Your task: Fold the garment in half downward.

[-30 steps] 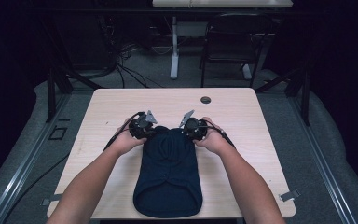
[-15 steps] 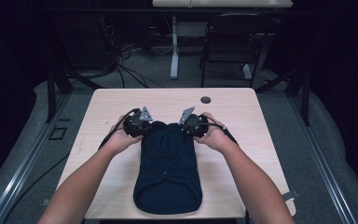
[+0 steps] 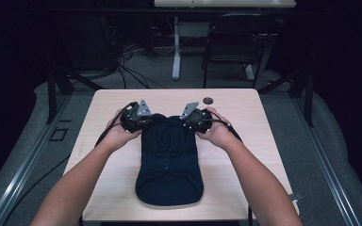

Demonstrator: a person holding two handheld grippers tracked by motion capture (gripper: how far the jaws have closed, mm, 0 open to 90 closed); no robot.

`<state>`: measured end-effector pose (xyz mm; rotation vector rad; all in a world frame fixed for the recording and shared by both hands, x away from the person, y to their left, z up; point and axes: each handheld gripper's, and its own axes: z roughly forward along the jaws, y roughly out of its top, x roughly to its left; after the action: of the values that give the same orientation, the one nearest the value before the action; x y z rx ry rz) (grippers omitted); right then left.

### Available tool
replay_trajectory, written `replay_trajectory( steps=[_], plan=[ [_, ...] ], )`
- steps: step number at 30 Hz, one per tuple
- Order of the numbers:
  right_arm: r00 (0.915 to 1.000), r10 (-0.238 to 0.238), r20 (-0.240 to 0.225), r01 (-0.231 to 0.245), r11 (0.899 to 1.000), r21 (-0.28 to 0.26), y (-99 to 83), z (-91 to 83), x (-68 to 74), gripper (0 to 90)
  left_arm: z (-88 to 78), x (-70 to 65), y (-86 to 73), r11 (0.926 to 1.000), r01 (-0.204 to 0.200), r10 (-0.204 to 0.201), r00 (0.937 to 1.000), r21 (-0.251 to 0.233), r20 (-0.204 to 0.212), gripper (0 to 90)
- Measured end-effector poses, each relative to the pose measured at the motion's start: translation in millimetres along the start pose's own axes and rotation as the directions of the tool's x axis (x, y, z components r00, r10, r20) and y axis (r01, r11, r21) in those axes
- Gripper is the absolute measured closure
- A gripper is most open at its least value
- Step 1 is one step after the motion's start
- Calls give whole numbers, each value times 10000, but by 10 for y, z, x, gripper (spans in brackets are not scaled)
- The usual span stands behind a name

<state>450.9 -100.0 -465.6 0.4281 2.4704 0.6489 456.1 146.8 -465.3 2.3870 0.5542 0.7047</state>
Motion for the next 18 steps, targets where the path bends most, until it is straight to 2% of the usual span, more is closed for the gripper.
replay_trajectory(
  steps=[3, 6, 8, 9, 10, 15, 18],
  plan=[
    [10000, 58, 52, -58, 9999, -112, 35, -61, -48, 795, -61, 51, 42, 9999, 9, -9, 10000, -106, -38, 788],
    [9996, 12, 288, -5, 9998, -219, 83, -133, -99, 795, -119, 98, 109, 9997, -63, 57, 9996, -217, -264, 788],
    [9989, 9, 479, 7, 9995, -330, 122, -171, -133, 795, -156, 121, 165, 9994, -176, 158, 9982, -312, -576, 788],
    [9983, -45, 586, 64, 9995, -317, 144, -193, -152, 795, -156, 121, 165, 9994, -176, 158, 9982, -312, -576, 788],
    [9974, 54, 712, -23, 9990, -439, 162, -213, -174, 795, -199, 135, 222, 9989, -215, 175, 9958, -427, -902, 788],
    [9907, -3, 1359, 98, 9975, -695, 221, -304, -222, 794, -279, 156, 306, 9968, -232, 126, 9905, -761, -1370, 787],
    [9850, 170, 1719, 42, 9925, -1224, 252, -388, -237, 793, -343, 173, 322, 9920, -39, -196, 9826, -1262, -1847, 787]
  ],
)
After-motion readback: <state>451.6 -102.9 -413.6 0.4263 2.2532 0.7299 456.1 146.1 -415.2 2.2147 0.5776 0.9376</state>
